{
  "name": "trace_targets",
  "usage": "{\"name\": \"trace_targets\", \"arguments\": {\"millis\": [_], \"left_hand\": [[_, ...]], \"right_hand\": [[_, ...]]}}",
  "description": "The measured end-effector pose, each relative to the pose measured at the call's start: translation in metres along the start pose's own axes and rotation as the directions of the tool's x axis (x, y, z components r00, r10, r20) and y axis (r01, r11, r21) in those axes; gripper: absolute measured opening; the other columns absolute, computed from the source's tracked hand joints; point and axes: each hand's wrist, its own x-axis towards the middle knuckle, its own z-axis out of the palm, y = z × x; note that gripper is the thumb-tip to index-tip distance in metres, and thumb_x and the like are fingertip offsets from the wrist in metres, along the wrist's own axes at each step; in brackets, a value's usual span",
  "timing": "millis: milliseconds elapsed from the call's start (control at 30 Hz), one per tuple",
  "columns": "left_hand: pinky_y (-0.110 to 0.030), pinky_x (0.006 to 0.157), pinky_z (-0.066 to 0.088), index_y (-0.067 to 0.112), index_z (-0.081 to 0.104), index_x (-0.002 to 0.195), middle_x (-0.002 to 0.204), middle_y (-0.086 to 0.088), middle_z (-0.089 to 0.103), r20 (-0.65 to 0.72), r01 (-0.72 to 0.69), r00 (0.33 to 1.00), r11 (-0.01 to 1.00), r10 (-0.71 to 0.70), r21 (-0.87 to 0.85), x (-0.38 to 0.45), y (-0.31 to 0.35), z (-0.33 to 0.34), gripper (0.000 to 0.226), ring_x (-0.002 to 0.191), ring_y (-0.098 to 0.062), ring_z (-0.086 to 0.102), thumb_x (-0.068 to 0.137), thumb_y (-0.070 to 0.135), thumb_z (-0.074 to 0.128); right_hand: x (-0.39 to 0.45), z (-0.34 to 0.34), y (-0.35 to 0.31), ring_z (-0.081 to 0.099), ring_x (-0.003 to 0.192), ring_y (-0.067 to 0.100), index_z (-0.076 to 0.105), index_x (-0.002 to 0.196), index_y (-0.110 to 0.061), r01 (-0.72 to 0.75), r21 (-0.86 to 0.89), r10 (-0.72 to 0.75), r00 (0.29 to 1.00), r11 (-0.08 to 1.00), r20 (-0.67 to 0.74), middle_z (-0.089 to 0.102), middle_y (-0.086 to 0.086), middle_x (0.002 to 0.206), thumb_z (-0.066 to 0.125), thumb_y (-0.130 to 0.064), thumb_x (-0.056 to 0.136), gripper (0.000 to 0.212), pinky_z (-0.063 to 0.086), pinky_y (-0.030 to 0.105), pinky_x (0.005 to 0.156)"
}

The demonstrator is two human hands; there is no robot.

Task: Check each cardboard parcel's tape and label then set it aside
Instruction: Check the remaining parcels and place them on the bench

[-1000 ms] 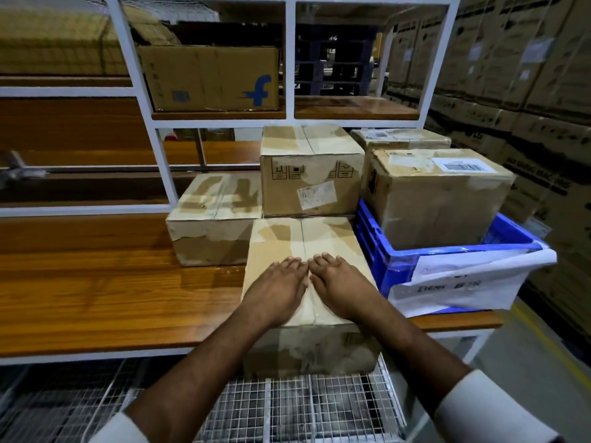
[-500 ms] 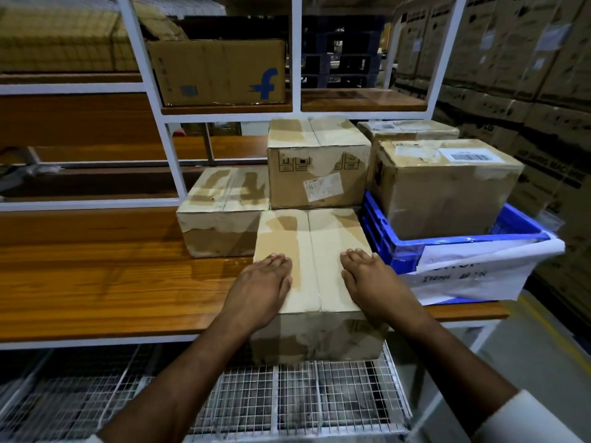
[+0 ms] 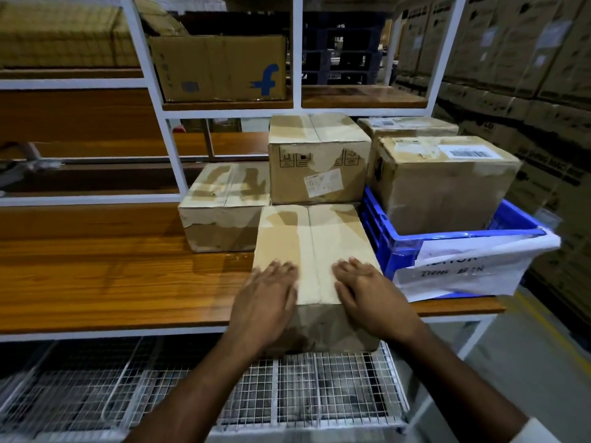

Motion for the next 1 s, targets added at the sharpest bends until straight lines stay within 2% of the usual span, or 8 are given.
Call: {"name": "trace_targets", "arguments": {"millis": [167, 300, 467, 600, 733, 867, 900, 1000], "left_hand": [[-0.016, 0.112, -0.005, 0.026, 0.018, 0.155, 0.159, 0.014, 0.011, -0.049, 0.124, 0.99, 0.978, -0.134, -0.17, -0.025, -0.016, 0.01, 0.05, 0.143, 0.002, -0.005, 0.106, 0.036, 0.023], [-0.016, 0.114, 0.002, 0.023, 0.024, 0.154, 0.16, 0.011, 0.017, -0.077, 0.136, 0.983, 0.945, -0.166, -0.298, -0.023, -0.014, 0.015, 0.049, 0.144, 0.003, -0.002, 0.107, 0.033, 0.025], [-0.02, 0.117, 0.01, 0.023, 0.028, 0.153, 0.158, 0.013, 0.02, -0.107, 0.129, 0.973, 0.862, -0.207, -0.49, -0.026, -0.014, 0.021, 0.048, 0.145, 0.003, 0.004, 0.105, 0.027, 0.038], [-0.035, 0.121, 0.013, 0.034, 0.018, 0.154, 0.158, 0.02, 0.006, -0.099, 0.232, 0.946, 0.857, -0.31, -0.459, -0.035, -0.011, 0.024, 0.063, 0.148, -0.002, 0.0, 0.095, 0.054, 0.027], [-0.032, 0.119, 0.001, 0.042, 0.012, 0.153, 0.157, 0.021, 0.003, 0.078, 0.331, 0.939, 0.814, -0.336, -0.477, -0.033, -0.002, 0.015, 0.07, 0.145, -0.001, -0.003, 0.091, 0.075, 0.008], [-0.018, 0.089, 0.051, 0.034, 0.053, 0.132, 0.116, 0.019, 0.068, 0.371, 0.402, 0.909, 0.166, -0.189, -0.9, -0.01, 0.027, -0.014, 0.054, 0.106, 0.007, 0.061, 0.097, 0.062, 0.025], [-0.013, 0.08, 0.052, 0.033, 0.055, 0.127, 0.105, 0.022, 0.07, 0.344, 0.365, 0.925, 0.121, -0.163, -0.923, -0.001, 0.03, -0.018, 0.047, 0.098, 0.011, 0.063, 0.101, 0.054, 0.022], [-0.025, 0.104, 0.044, 0.026, 0.057, 0.132, 0.127, 0.011, 0.064, 0.271, 0.294, 0.95, 0.143, -0.157, -0.945, 0.022, 0.033, -0.026, 0.041, 0.118, 0.001, 0.057, 0.105, 0.04, 0.029]], "right_hand": [[-0.032, 0.019, 0.012, 0.037, 0.142, 0.025, 0.056, 0.137, -0.007, -0.143, 0.137, 0.165, 0.971, 0.98, -0.171, 0.051, 0.013, 0.145, 0.03, -0.042, 0.098, 0.059, 0.02, 0.032, 0.114], [-0.035, 0.014, 0.009, 0.036, 0.141, 0.016, 0.053, 0.141, -0.01, -0.265, 0.377, 0.358, 0.912, 0.887, -0.201, 0.047, 0.008, 0.148, 0.061, -0.034, 0.096, 0.052, 0.025, 0.022, 0.113], [-0.053, 0.014, -0.006, 0.068, 0.098, 0.016, 0.069, 0.112, -0.02, -0.385, 0.68, 0.61, 0.783, 0.624, -0.117, 0.069, -0.013, 0.09, 0.064, -0.068, 0.079, 0.058, 0.04, 0.002, 0.066], [-0.044, -0.005, -0.021, 0.066, 0.096, -0.005, 0.065, 0.123, -0.031, -0.239, 0.69, 0.511, 0.831, 0.683, -0.218, 0.073, -0.019, 0.099, 0.076, -0.063, 0.068, 0.065, 0.049, 0.01, 0.079], [-0.024, -0.039, -0.048, 0.052, 0.127, 0.001, 0.054, 0.141, -0.025, 0.002, 0.481, 0.226, 0.881, 0.877, -0.415, 0.058, -0.012, 0.138, 0.075, -0.064, 0.067, 0.086, 0.041, 0.022, 0.107], [-0.002, -0.039, -0.082, 0.048, 0.135, 0.013, 0.052, 0.141, -0.022, 0.123, 0.006, -0.114, 0.938, 0.992, -0.328, 0.054, -0.001, 0.144, 0.075, -0.047, 0.077, 0.072, 0.028, 0.034, 0.114], [0.002, -0.036, -0.087, 0.051, 0.132, 0.014, 0.055, 0.138, -0.022, 0.119, -0.077, -0.136, 0.946, 0.99, -0.295, 0.057, 0.0, 0.141, 0.076, -0.043, 0.077, 0.068, 0.029, 0.034, 0.112], [0.011, -0.039, -0.088, 0.052, 0.132, 0.018, 0.056, 0.137, -0.017, 0.114, -0.13, -0.14, 0.965, 0.985, -0.22, 0.058, 0.004, 0.139, 0.068, -0.035, 0.084, 0.058, 0.024, 0.029, 0.113]]}}
